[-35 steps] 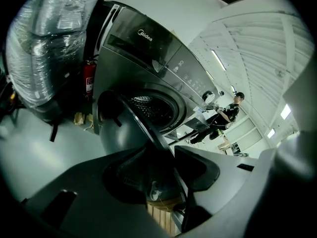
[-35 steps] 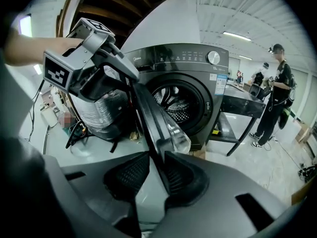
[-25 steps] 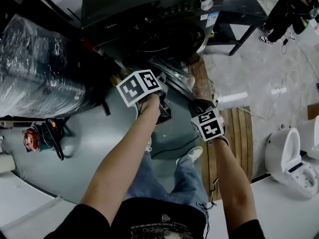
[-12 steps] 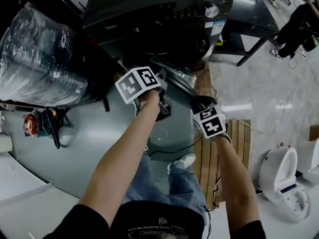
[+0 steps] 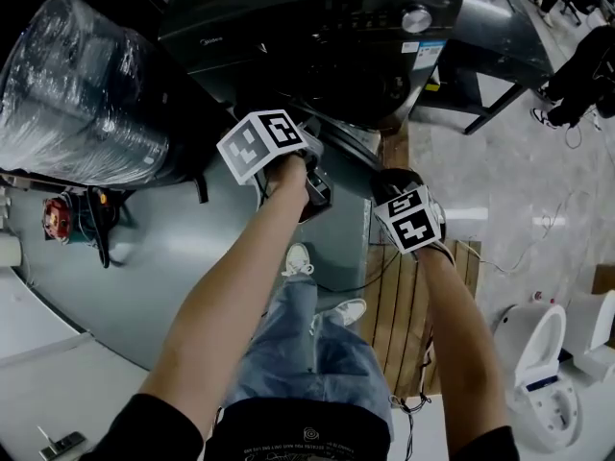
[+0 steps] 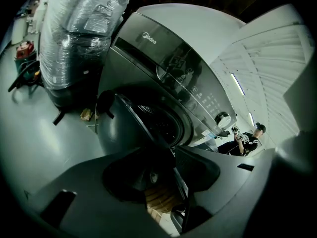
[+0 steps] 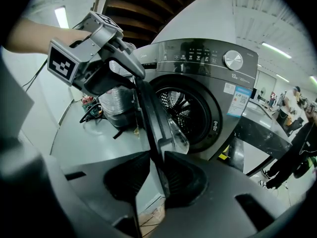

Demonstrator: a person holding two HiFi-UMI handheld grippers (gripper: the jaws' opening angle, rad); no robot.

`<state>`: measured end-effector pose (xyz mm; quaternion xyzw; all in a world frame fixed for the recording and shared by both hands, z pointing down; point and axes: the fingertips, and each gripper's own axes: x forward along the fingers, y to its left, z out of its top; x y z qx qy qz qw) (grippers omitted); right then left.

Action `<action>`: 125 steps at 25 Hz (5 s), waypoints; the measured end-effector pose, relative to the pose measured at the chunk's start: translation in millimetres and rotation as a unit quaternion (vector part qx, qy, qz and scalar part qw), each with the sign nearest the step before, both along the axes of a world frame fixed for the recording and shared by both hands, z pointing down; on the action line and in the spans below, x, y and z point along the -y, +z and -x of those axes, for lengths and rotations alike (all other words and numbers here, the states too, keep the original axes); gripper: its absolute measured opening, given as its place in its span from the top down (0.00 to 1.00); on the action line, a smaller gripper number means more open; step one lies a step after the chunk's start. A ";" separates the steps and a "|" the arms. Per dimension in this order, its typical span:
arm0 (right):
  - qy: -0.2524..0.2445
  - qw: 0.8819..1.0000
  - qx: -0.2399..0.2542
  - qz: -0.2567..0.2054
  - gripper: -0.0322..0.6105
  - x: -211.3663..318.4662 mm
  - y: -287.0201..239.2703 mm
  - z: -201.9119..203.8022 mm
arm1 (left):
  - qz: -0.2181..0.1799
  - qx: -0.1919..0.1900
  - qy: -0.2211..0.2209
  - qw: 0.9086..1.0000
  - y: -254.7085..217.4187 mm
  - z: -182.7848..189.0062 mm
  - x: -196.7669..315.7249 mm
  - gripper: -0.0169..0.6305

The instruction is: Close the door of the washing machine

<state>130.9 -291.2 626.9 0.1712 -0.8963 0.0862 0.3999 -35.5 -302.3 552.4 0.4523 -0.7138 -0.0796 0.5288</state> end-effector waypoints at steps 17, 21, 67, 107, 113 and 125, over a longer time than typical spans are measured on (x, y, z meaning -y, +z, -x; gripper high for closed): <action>-0.023 0.999 -0.020 -0.025 0.77 70.8 -1.0 4.3 | -0.004 -0.012 -0.072 0.997 -3.1 3.3 36.4 0.66; -0.033 0.999 -0.022 -0.035 0.77 87.2 -1.1 7.5 | -0.004 -0.017 -0.088 0.996 -2.9 5.1 46.0 0.66; -0.038 0.994 -0.015 -0.101 0.70 224.6 -4.7 58.8 | -0.043 -0.107 -0.143 0.983 -1.9 32.6 123.4 0.63; -0.029 0.992 -0.058 -0.105 0.69 219.3 -17.0 57.1 | -0.031 -0.134 -0.099 0.985 -1.7 31.4 125.0 0.63; 0.001 0.995 -0.037 -0.094 0.71 200.7 -41.7 48.0 | -0.022 -0.130 -0.059 0.989 -8.2 19.9 105.4 0.66; 0.041 0.993 0.022 -0.104 0.81 135.7 -125.5 52.2 | -0.046 -0.058 0.016 0.997 -67.3 15.0 40.6 0.71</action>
